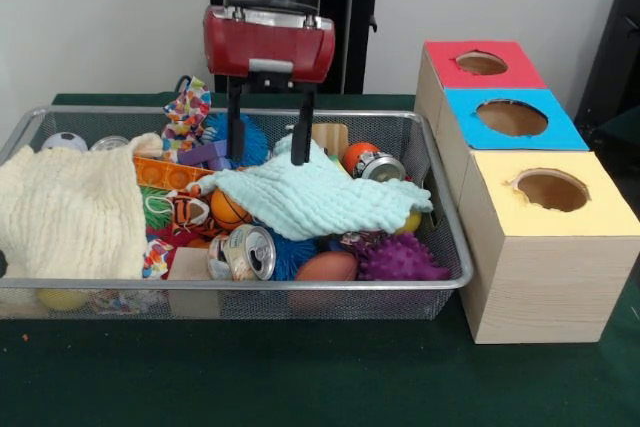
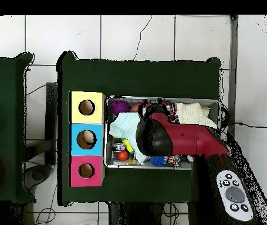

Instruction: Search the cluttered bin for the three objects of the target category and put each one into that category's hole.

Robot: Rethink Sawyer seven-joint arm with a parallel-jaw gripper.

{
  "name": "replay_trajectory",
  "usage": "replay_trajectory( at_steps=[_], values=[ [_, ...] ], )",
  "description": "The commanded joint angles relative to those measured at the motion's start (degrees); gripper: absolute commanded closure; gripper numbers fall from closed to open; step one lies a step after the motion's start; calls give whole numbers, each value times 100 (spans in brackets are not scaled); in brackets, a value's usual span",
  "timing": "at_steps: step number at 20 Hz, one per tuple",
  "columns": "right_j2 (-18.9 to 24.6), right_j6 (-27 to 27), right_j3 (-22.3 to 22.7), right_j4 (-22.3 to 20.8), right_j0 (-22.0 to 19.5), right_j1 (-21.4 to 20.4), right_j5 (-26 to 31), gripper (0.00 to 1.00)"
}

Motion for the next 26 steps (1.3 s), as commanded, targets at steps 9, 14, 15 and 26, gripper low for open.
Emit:
replay_trajectory(
  at_steps=[9, 14, 15, 26],
  values=[
    [-111, 746, 97, -357, 414, 987, -223, 0],
    [-1142, 1102, -171, -283, 1142, 1287, -81, 0],
    [-1387, 1195, -201, -263, 1334, 1360, -81, 0],
    [-2881, 1640, -872, 354, 2380, 2585, -59, 0]
  ],
)
